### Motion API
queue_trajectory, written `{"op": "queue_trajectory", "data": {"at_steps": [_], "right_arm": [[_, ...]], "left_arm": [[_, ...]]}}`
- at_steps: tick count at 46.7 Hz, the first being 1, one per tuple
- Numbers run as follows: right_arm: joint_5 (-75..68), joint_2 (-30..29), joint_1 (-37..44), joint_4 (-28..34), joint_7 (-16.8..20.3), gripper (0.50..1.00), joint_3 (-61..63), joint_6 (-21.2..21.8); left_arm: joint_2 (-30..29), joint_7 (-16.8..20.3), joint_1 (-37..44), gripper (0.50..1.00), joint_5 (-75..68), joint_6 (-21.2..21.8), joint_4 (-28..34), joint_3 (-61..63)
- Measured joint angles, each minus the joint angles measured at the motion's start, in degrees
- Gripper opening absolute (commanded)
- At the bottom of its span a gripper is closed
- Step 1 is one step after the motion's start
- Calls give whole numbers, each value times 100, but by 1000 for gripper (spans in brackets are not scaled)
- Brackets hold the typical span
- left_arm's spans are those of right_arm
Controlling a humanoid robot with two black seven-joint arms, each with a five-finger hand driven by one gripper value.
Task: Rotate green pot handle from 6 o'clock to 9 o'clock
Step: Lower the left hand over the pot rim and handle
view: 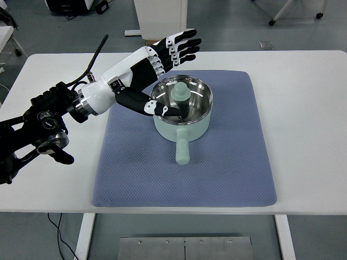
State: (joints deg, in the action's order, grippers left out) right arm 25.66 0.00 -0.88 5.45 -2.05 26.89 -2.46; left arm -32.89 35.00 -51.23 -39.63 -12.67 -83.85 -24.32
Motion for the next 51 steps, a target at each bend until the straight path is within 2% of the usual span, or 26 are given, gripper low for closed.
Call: {"op": "queue_trajectory", "data": {"at_steps": [13,37,51], "right_arm": [[0,0,0,0,1,1000,0,0],[0,0,0,0,-2,1000,0,0],[0,0,0,0,0,1000,-1,0]], "left_arm": [[-280,0,-180,1000,-706,0,-412,314],[-248,0,-760,1000,-1946,-77,-400,792],[-236,0,-848,1000,-1840,-83,-396,912]]}}
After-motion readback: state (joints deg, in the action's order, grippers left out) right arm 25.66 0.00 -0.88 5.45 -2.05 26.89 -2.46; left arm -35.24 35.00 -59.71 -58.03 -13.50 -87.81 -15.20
